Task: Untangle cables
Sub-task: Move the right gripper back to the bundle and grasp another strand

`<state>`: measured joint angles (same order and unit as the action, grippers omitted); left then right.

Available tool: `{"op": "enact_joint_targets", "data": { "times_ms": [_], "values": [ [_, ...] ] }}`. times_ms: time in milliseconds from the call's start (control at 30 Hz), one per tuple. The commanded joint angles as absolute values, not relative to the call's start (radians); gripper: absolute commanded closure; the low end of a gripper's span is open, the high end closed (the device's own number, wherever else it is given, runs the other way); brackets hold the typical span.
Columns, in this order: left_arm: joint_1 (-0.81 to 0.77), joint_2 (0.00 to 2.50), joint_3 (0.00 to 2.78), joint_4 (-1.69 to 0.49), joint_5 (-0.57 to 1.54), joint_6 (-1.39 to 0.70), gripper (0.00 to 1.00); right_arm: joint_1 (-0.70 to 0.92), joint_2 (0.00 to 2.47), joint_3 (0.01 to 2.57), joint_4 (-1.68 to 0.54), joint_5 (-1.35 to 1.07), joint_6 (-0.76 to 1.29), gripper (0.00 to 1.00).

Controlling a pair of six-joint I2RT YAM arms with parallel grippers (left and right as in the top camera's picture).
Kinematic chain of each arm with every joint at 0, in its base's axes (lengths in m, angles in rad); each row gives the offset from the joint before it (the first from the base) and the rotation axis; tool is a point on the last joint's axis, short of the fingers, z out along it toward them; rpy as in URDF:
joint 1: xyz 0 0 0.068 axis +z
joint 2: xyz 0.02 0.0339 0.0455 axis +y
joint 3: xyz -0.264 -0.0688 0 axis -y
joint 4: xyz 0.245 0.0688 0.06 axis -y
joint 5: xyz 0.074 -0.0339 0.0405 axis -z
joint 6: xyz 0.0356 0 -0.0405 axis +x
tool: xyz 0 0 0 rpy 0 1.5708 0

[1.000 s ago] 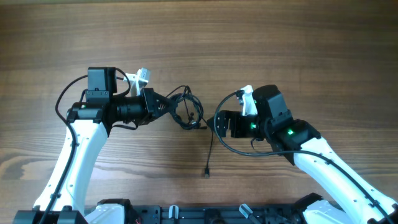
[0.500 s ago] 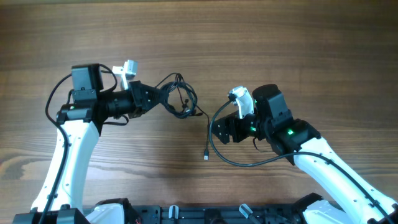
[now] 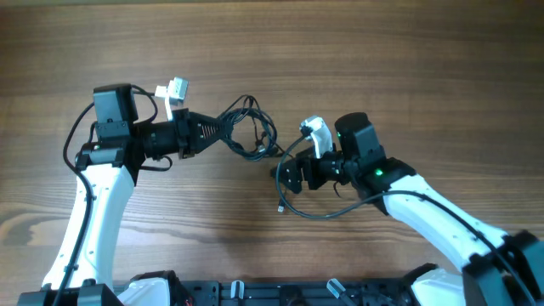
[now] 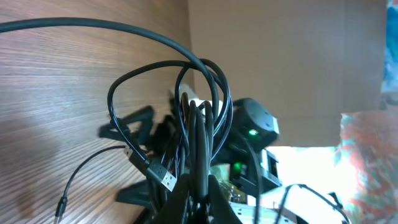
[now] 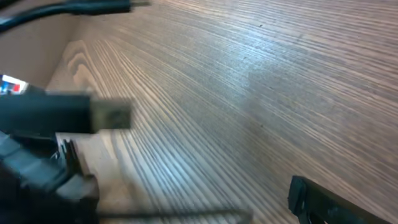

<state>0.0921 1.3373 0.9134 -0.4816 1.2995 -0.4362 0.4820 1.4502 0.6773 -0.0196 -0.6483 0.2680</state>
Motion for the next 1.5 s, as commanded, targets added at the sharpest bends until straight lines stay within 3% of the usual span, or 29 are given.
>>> {"op": "enact_joint_targets", "data": {
  "times_ms": [0, 300, 433, 500, 567, 600, 933, 967, 1000, 1100, 1233, 1467],
  "values": [
    [0.097, 1.335, 0.932, -0.474, 1.362, -0.456, 0.96, 0.485, 1.519, 0.672, 0.022, -0.699, 0.292, 0.0],
    [0.097, 1.335, 0.932, -0.474, 1.361, -0.456, 0.96, 0.485, 1.564, 0.672, 0.089, -0.702, 0.288, 0.0],
    [0.117, 1.335, 0.932, -0.456, 1.361, -0.456, 0.96, 0.485, 1.564, 0.672, 0.079, -0.71, 0.288, 0.17],
    [0.163, 1.335, 0.932, -0.448, 1.361, -0.456, 0.96, 0.485, 1.565, 0.672, 0.044, -0.709, 0.287, 0.34],
    [0.195, 1.335, 0.932, -0.448, 1.361, -0.456, 0.96, 0.485, 1.565, 0.672, 0.031, -0.71, 0.288, 0.8],
    [0.218, 1.335, 0.932, -0.448, 1.361, -0.456, 0.96, 0.485, 1.565, 0.672, 0.029, -0.72, 0.289, 0.96],
    [0.246, 1.335, 0.931, -0.49, 1.334, -0.362, 0.96, 0.483, 1.564, 0.673, 0.116, -1.116, 0.291, 0.93],
    [0.246, 1.335, 0.931, -0.49, 1.334, -0.362, 0.96, 0.483, 1.564, 0.673, 0.119, -1.1, 0.289, 0.75],
    [0.246, 1.335, 0.931, -0.49, 1.334, -0.362, 0.96, 0.483, 1.564, 0.673, 0.118, -1.052, 0.288, 0.44],
    [0.246, 1.335, 0.931, -0.49, 1.335, -0.367, 0.96, 0.483, 1.564, 0.673, 0.118, -0.826, 0.29, 0.33],
    [0.246, 1.335, 0.931, -0.49, 1.356, -0.374, 0.96, 0.483, 1.564, 0.673, 0.125, -0.649, 0.287, 0.28],
    [0.246, 1.335, 0.931, -0.49, 1.38, -0.374, 0.96, 0.506, 1.565, 0.673, 0.219, -0.647, 0.125, 0.32]
  ]
}}
